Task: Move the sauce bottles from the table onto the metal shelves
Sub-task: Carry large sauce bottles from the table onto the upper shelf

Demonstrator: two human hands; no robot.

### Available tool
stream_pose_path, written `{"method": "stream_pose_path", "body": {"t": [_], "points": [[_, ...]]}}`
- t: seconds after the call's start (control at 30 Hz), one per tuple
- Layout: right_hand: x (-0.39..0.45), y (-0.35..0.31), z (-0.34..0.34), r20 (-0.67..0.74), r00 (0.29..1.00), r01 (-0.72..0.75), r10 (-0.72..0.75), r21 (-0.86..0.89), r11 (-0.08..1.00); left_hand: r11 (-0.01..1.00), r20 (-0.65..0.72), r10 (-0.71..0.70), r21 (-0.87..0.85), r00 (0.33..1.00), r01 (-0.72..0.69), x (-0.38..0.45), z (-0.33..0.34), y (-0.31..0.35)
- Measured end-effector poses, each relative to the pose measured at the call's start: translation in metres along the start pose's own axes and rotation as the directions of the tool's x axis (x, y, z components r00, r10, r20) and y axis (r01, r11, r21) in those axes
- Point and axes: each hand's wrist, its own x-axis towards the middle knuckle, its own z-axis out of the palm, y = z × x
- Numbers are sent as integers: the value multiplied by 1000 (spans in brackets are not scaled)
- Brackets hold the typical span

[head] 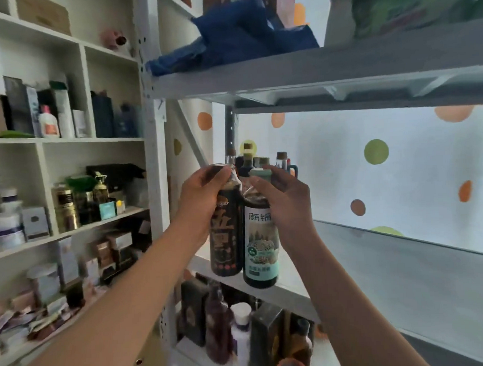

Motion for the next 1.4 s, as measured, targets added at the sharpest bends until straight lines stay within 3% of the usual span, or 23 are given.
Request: {"method": "stream_pose_path", "body": {"t": [0.1, 0.47, 0.6, 0.73, 0.9, 1.2, 1.4], "points": [[27, 18, 7, -37, 999, 6, -8, -69, 998, 1000, 28, 10, 19, 1000, -10, 35, -3, -14], [68, 85, -2, -89, 996, 3, -8, -48, 999, 997, 47, -29, 75, 998, 25, 84, 7, -88], [73, 103, -1, -60, 992, 99, -110, -157, 983, 992, -1, 11, 129, 1000, -11, 85, 12, -103], [71, 110, 1, -61, 992, 102, -110, -120, 988, 977, 27, 77, 197, 997, -81, 76, 8, -120], [64, 119, -2, -29, 995, 84, -93, -219, 972, 962, 108, -66, 270, 992, 34, 42, -9, -162], [14, 141, -40, 167, 974, -94, 150, -306, 947, 888, 35, -169, 440, 985, 137, 41, -29, -174], [9, 145, -48, 91, 965, -173, 246, -484, 858, 867, -22, -132, 482, 991, 127, 45, -29, -177]]}}
